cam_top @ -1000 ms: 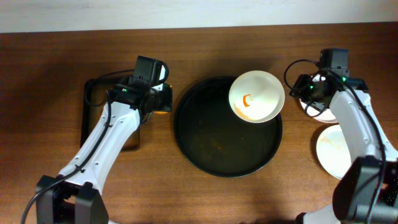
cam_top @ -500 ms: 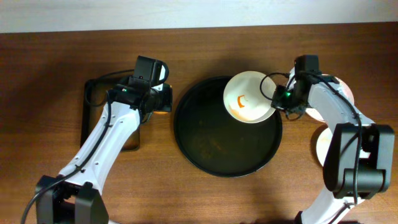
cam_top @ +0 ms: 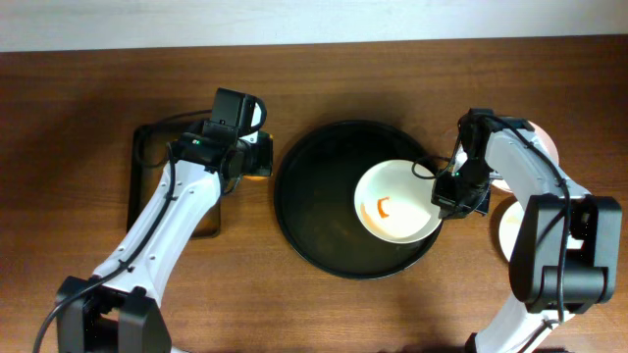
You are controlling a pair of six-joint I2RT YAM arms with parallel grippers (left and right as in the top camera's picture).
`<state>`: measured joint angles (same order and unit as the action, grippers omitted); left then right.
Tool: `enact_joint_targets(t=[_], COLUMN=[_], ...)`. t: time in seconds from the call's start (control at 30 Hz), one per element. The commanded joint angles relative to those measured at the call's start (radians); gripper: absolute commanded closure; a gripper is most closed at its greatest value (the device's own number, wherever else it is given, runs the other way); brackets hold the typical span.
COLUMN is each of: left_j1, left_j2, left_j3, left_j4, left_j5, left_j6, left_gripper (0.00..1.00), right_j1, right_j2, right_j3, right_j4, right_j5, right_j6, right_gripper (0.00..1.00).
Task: Clean dirty plates on tray and stack at the side
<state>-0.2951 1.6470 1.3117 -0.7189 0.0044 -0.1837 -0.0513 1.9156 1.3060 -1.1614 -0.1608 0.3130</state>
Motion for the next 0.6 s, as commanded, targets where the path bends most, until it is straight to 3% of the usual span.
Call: enact_joint_targets(t=[0.0, 0.13, 0.27, 0.43, 0.57], left_j1=[-0.004, -0.113, -0.226, -0.268, -0.297], left_j2=[-0.026, -0.005, 0.1, 0.242, 0.354], left_j3=[0.004, -0.001, -0.001, -0.001, -0.001], left_j4=[0.027, 0.093, 0.225, 0.401, 0.491], left_j5=[0.134, 0.228, 0.454, 0.752, 0.873], left_j6=[0.005, 0.005, -0.077, -0.211, -0.277], left_gripper=[0.99, 0.99, 0.99, 1.0, 1.0], right_j1=[0.006, 0.006, 0.006, 0.006, 0.006], right_j2=[0.006, 0.006, 0.006, 0.006, 0.006], right_j3=[0.006, 0.006, 0.006, 0.006, 0.006], right_j4=[-0.029, -0.037, -0.037, -0.036, -0.037], right_j5=[0.105, 0.121, 0.121, 0.121, 0.121], right_j6=[0.01, 0.01, 0.009, 0.009, 0.009], right_gripper=[0.96, 0.96, 0.96, 0.96, 0.96])
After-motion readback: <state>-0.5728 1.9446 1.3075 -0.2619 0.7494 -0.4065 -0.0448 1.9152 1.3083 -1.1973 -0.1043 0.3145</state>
